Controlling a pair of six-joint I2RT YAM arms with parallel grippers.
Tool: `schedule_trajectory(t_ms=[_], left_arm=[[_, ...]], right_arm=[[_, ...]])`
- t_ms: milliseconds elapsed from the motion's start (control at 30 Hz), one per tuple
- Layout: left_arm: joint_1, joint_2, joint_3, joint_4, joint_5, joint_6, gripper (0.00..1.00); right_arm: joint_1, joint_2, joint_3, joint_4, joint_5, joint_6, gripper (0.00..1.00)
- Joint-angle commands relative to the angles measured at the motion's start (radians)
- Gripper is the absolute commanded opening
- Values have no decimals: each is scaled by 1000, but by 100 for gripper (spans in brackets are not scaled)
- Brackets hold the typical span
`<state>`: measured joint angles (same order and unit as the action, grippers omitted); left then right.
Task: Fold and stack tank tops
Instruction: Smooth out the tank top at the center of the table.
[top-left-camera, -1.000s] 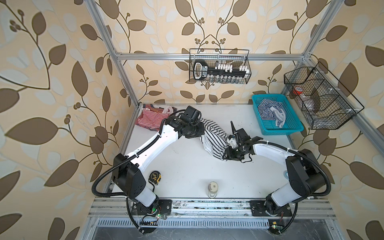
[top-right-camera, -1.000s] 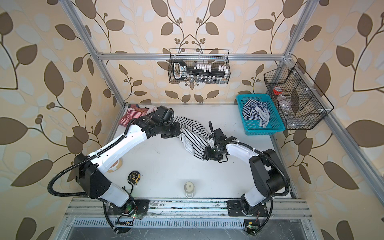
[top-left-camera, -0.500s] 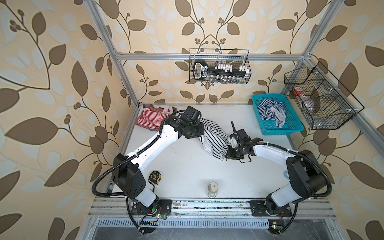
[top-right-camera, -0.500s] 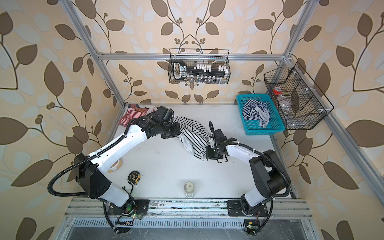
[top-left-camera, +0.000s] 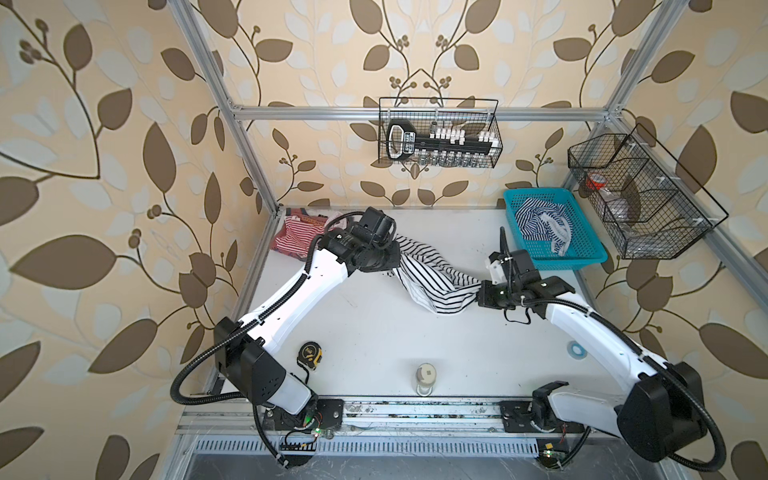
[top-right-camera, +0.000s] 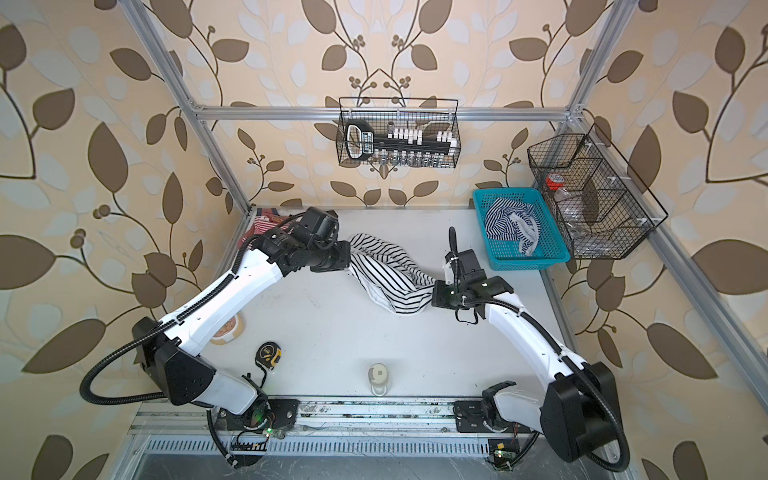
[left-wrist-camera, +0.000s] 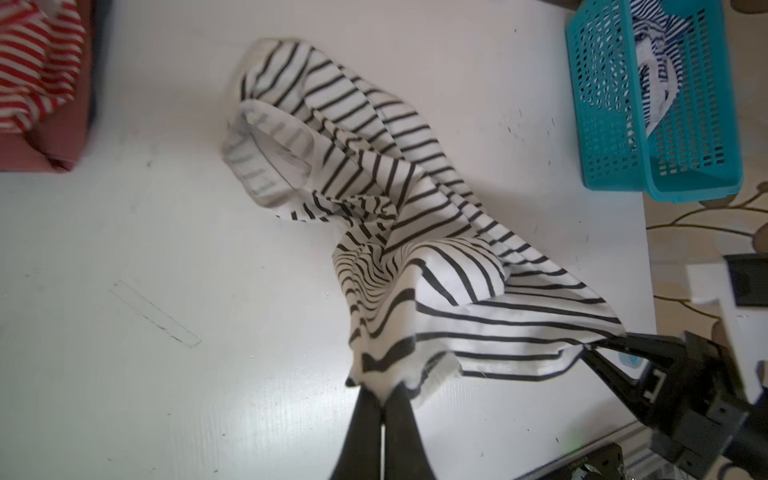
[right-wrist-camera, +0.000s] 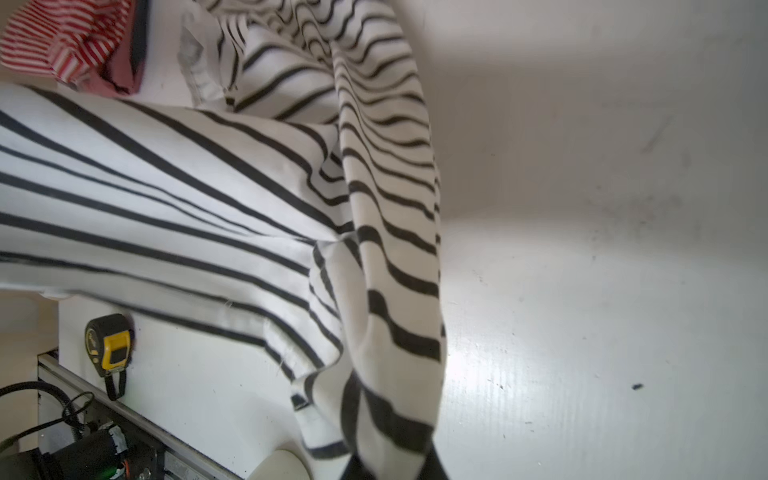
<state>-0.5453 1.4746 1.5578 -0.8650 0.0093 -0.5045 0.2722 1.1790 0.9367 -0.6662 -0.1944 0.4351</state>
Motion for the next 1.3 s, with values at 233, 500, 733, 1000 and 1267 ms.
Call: schedule_trajectory(t_ms=[233,500,733,1000,1267], left_arm=[[79,-237,198,-85,-74,175,0],[79,-306,289,-57,-14,195,0],[80,-225,273,30,-73,217,0],[92,125,755,59,-152,347,0],[92,78,679,216,-101,414,0]], right_arm=[[-238,-156,411,-286,-275,-225,0],[-241,-161,640,-241,-399,-196,0],[-257,-40,625,-73,-436,-136,0],[-307,256,936,110,-515,-15,0],[-309,325,1033,199,-630,6,0]])
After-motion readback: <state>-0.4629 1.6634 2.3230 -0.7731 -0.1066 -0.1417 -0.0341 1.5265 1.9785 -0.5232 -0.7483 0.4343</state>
